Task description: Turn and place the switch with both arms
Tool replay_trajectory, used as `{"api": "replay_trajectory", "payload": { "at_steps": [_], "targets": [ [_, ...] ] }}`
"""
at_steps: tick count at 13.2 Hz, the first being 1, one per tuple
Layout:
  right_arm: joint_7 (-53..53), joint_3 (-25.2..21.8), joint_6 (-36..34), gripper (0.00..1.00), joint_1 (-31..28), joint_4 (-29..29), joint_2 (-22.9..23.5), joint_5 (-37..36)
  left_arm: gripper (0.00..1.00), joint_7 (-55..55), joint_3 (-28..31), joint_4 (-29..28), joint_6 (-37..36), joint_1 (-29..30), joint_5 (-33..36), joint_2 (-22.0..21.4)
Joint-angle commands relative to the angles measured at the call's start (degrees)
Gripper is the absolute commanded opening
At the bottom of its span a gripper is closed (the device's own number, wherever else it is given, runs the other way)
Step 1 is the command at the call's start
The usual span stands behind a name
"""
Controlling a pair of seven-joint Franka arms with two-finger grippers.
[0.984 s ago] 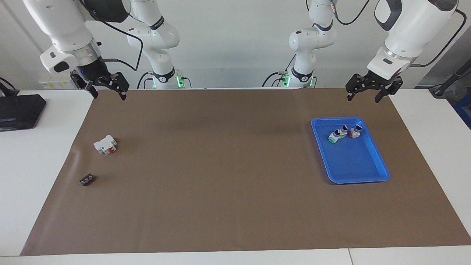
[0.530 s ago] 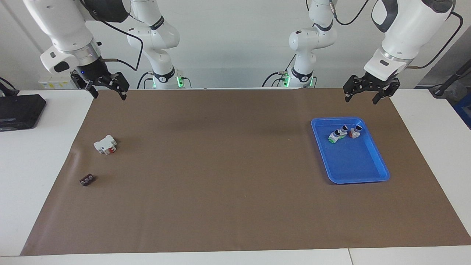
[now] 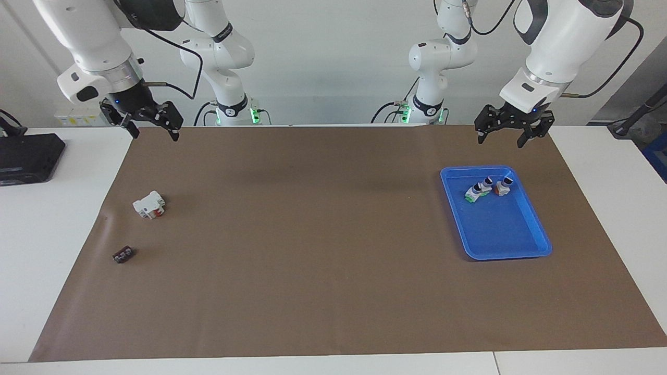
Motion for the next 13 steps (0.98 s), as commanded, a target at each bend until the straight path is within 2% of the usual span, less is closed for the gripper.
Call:
{"api": "replay_trajectory", "payload": {
  "at_steps": [1, 6, 13],
  "targets": [
    [-1.22, 0.26, 0.63, 1.0, -0.44, -1.38, -1.35, 0.37, 1.0, 0.03, 6.33, -1.69, 1.33, -6.47, 0.97, -1.56],
    [-0.52, 0.26, -0.16, 1.0, -0.35, -1.29, -1.7, 0.46, 1.0, -0.59, 15.93, -1.43, 4.05, -14.75, 0.44, -1.38],
    [0.63, 0.26, 1.86, 1.0, -0.35, -2.17, -1.88, 0.55, 1.0, -6.13, 16.65, -1.95, 4.23, -14.77, 0.53, -1.56]
  ]
}}
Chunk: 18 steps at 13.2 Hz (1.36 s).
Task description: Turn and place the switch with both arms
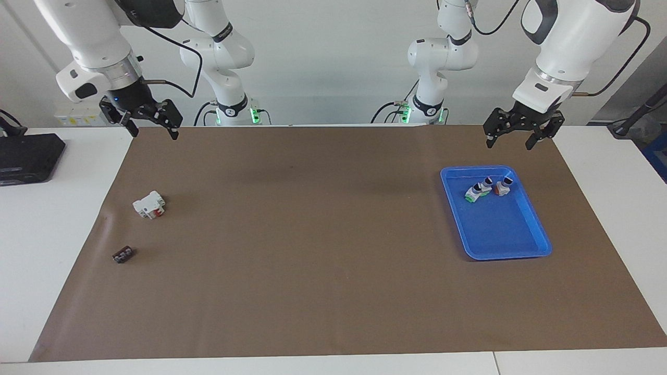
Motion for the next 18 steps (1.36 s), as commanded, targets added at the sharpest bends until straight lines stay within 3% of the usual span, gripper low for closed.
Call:
{"api": "replay_trajectory", "payload": {
  "at_steps": [1, 9, 12, 18],
  "targets": [
    [0.54, 0.28, 1.49, 1.0, -0.34, -1.98, -1.44, 0.54, 1.0, -1.25, 1.12, -1.77, 0.68, -1.04, 0.53, -1.46],
    [0.45, 0.28, 2.46, 1.0, -0.34, -1.98, -1.26, 0.54, 1.0, -2.39, 1.21, 2.45, -6.09, 0.19, 1.23, -0.67],
    [0.19, 0.28, -2.55, 1.0, -0.43, 3.29, 0.93, 0.63, 1.0, -3.45, 1.2, 2.1, -6.0, 0.18, 1.32, -0.84],
    [0.45, 0.28, -2.11, 1.0, 0.45, 2.15, 0.32, 0.63, 1.0, -6.44, 0.68, 2.1, -5.13, 0.98, 0.88, -0.93]
  ]
}}
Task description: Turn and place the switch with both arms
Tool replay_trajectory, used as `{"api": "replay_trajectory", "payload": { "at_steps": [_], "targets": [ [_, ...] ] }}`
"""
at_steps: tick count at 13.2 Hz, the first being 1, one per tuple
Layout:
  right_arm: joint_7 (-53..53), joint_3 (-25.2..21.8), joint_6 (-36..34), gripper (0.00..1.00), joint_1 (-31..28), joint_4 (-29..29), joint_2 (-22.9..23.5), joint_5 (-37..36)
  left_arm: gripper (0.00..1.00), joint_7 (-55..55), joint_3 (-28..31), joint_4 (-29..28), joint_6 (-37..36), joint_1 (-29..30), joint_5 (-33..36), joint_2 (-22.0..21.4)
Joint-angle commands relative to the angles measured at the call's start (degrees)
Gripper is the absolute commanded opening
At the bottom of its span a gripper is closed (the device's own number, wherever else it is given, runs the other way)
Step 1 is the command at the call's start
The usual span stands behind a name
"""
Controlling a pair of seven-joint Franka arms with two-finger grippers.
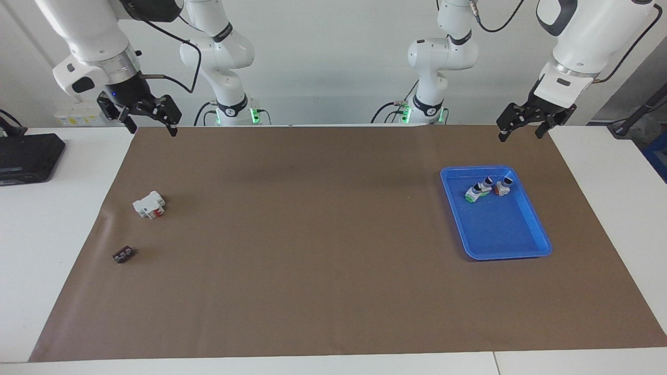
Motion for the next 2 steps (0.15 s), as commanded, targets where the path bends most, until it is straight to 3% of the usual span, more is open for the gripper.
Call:
{"api": "replay_trajectory", "payload": {
  "at_steps": [1, 2],
  "targets": [
    [0.45, 0.17, -0.78, 1.0, 0.09, 0.36, 0.22, 0.55, 1.0, -1.05, -0.42, 0.14, -0.17, -0.55, 0.6, -0.56],
    [0.45, 0.17, -0.78, 1.0, 0.09, 0.36, 0.22, 0.55, 1.0, -1.13, -0.42, 0.14, 0.27, -0.38, 0.51, -0.56]
  ]
}}
